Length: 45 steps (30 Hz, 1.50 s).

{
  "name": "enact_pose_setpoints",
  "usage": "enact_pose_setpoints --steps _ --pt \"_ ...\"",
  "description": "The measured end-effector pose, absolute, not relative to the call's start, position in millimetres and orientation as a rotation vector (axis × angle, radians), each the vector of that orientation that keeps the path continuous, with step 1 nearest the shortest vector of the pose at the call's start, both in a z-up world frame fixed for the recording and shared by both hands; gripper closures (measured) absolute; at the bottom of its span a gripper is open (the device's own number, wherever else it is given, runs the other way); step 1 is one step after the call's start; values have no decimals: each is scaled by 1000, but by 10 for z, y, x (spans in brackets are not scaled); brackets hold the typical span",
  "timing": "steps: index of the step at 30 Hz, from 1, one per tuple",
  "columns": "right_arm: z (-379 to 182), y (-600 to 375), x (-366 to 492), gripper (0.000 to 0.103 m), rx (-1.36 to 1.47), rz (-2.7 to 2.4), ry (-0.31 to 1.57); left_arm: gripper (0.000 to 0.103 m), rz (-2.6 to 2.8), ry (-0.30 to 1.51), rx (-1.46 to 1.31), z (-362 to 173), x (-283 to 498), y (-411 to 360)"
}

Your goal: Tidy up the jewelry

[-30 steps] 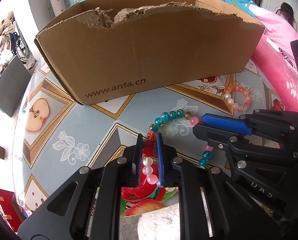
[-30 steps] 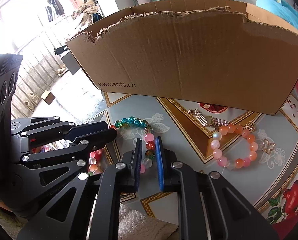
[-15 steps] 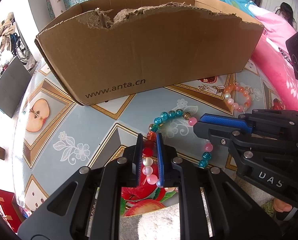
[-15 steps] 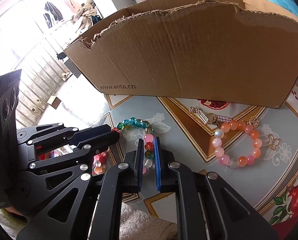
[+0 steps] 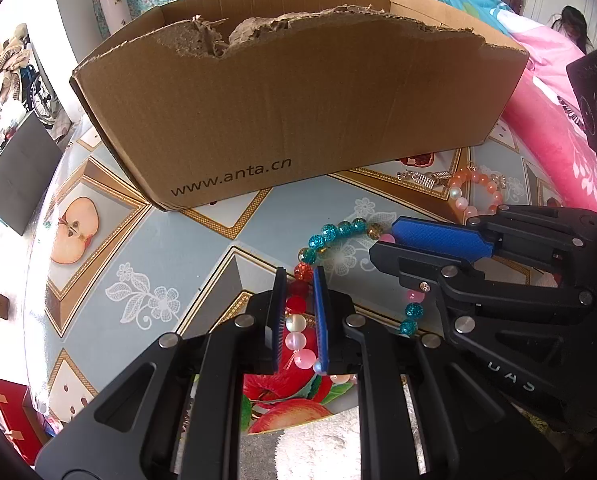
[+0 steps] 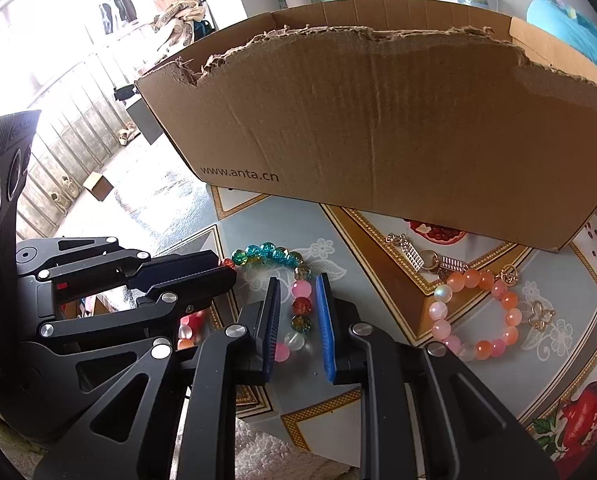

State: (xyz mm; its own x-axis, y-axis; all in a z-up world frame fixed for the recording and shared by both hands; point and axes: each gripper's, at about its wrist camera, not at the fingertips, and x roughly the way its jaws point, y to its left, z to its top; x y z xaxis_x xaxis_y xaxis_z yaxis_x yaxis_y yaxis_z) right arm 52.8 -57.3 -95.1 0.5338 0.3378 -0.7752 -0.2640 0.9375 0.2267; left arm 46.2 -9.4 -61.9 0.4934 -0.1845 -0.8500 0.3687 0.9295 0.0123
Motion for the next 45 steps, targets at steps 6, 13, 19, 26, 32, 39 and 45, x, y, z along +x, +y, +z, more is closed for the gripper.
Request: enact_pose_setpoints --steps 6,13,19,26,32,39,45 --pt "-944 -617 531 93 88 343 941 91 -338 1001 201 -621 461 -94" --pt "-970 -752 543 93 175 362 953 94 -337 998 198 -623 459 -93" --pt "-976 -771 505 93 189 366 954 94 -335 999 188 -620 469 -75" --pt "-922 -813 462 93 206 375 939 94 -327 982 199 -560 416 -88" --pt "-883 -862 389 93 215 385 925 94 -318 963 206 -476 354 -90" --pt "-799 -943 282 93 226 398 893 94 -308 926 212 -354 262 -79" --pt "-569 -1011 119 93 228 409 831 94 -323 838 193 -40 102 -32"
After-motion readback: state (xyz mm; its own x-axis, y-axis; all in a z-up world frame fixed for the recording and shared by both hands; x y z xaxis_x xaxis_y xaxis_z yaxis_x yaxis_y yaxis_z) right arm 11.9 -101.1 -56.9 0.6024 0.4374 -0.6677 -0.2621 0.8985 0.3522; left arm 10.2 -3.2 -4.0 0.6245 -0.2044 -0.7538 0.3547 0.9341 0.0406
